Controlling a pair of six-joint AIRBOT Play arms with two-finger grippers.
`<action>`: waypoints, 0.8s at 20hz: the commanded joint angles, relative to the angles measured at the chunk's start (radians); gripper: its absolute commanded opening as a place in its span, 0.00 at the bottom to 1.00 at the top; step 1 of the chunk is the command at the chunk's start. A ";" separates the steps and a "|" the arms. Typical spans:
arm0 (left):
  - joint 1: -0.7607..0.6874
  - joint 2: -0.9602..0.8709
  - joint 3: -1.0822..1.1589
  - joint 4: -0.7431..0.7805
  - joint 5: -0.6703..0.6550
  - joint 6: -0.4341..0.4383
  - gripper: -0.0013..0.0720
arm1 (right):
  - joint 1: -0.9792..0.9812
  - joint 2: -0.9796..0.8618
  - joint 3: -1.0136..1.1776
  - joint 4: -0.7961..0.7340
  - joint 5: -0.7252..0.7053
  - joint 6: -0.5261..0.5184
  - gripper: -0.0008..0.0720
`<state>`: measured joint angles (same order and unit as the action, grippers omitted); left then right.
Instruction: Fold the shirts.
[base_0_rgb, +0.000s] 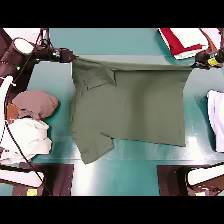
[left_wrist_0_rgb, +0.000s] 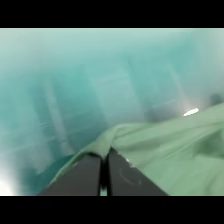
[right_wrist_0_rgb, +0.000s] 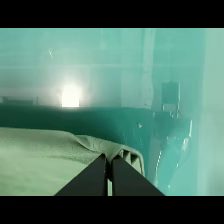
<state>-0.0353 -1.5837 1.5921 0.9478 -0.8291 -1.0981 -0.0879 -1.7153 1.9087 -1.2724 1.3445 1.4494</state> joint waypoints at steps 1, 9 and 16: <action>0.001 -0.001 0.019 0.092 -0.136 0.031 0.07 | 0.003 0.030 -0.037 -0.007 0.036 -0.022 0.03; 0.001 -0.001 -0.187 0.116 -0.261 0.025 0.07 | 0.003 0.232 -0.566 -0.001 -0.161 -0.026 0.03; 0.010 -0.002 -0.208 0.126 -0.299 -0.140 0.69 | 0.007 0.259 -0.683 0.154 -0.203 -0.026 0.49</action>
<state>-0.0319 -1.5856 1.3884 1.0679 -1.0916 -1.1728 -0.0818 -1.4670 1.2579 -1.1770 1.1374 1.4223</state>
